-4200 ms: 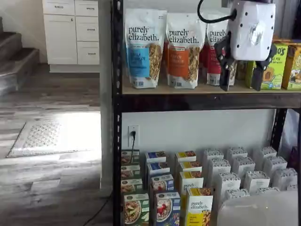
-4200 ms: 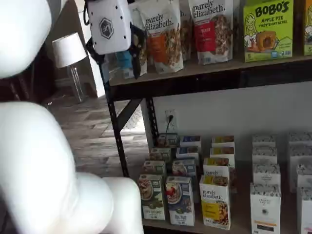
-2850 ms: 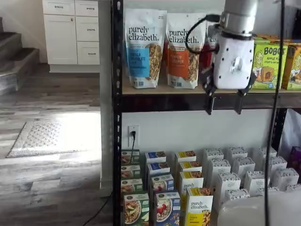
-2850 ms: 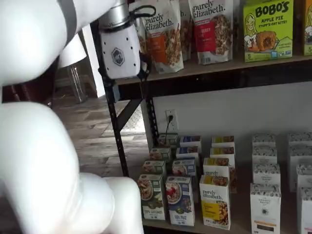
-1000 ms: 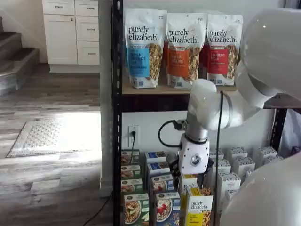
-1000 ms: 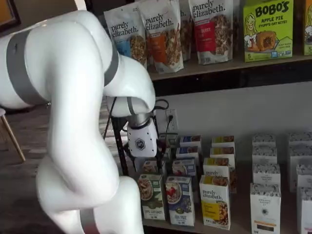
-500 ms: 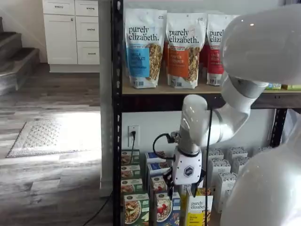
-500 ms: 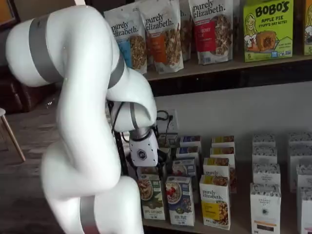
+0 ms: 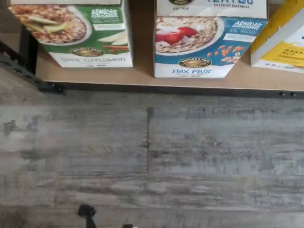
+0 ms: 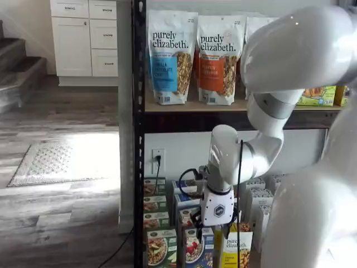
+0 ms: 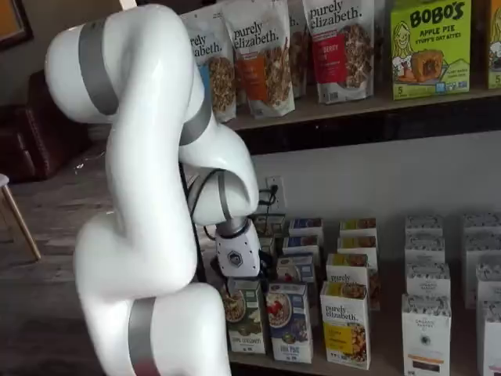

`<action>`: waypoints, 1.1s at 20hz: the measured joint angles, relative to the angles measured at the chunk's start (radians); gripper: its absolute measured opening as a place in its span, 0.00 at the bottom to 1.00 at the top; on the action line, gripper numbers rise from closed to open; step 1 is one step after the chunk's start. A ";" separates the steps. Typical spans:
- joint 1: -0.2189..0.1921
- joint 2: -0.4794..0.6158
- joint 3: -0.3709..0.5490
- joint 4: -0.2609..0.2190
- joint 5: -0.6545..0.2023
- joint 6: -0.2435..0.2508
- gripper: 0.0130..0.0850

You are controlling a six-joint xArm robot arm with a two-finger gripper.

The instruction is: Pick up the blue and white box that is on the bottom shelf, the second box from the left

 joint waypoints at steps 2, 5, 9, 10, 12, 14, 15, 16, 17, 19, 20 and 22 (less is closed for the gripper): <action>-0.008 0.045 -0.024 -0.009 -0.019 0.000 1.00; -0.018 0.112 -0.060 -0.005 -0.057 -0.013 1.00; -0.031 0.207 -0.120 -0.014 -0.097 -0.016 1.00; -0.034 0.230 -0.134 -0.014 -0.110 -0.021 1.00; -0.039 0.263 -0.155 -0.010 -0.131 -0.029 1.00; -0.043 0.291 -0.174 -0.003 -0.147 -0.040 1.00; -0.046 0.305 -0.183 0.007 -0.155 -0.053 1.00; -0.049 0.315 -0.189 0.020 -0.164 -0.068 1.00; -0.053 0.324 -0.196 0.032 -0.173 -0.083 1.00; -0.060 0.345 -0.211 0.044 -0.184 -0.102 1.00; -0.064 0.354 -0.220 0.047 -0.185 -0.108 1.00; -0.068 0.369 -0.233 0.060 -0.188 -0.126 1.00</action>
